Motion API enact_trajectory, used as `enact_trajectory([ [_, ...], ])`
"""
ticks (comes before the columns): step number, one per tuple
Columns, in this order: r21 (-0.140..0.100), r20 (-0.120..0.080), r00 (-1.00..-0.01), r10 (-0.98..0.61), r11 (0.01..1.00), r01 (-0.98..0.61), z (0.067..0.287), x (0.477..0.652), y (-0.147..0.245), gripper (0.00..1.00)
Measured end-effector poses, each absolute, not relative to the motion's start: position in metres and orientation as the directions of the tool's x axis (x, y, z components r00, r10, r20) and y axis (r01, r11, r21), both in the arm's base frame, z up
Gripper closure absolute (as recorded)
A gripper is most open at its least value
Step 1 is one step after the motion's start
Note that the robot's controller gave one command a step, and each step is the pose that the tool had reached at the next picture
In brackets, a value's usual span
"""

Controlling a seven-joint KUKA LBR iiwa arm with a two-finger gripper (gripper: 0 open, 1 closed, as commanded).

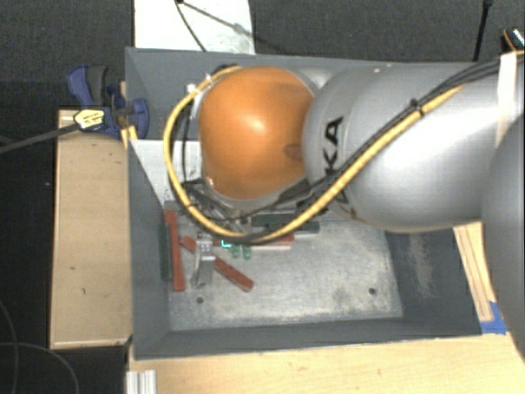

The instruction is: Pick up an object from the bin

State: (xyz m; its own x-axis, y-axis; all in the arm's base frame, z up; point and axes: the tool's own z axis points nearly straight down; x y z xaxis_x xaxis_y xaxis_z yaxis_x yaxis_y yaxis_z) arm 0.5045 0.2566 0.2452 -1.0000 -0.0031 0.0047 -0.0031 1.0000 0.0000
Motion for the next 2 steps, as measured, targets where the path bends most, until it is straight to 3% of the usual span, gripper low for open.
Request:
enact_trajectory([
  [1, -0.004, 0.005, -0.988, 0.153, 0.988, 0.153, 0.131, 0.496, 0.206, 0.0],
  [2, -0.003, 0.001, -0.977, 0.215, 0.977, 0.215, 0.067, 0.523, 0.162, 0.0],
])
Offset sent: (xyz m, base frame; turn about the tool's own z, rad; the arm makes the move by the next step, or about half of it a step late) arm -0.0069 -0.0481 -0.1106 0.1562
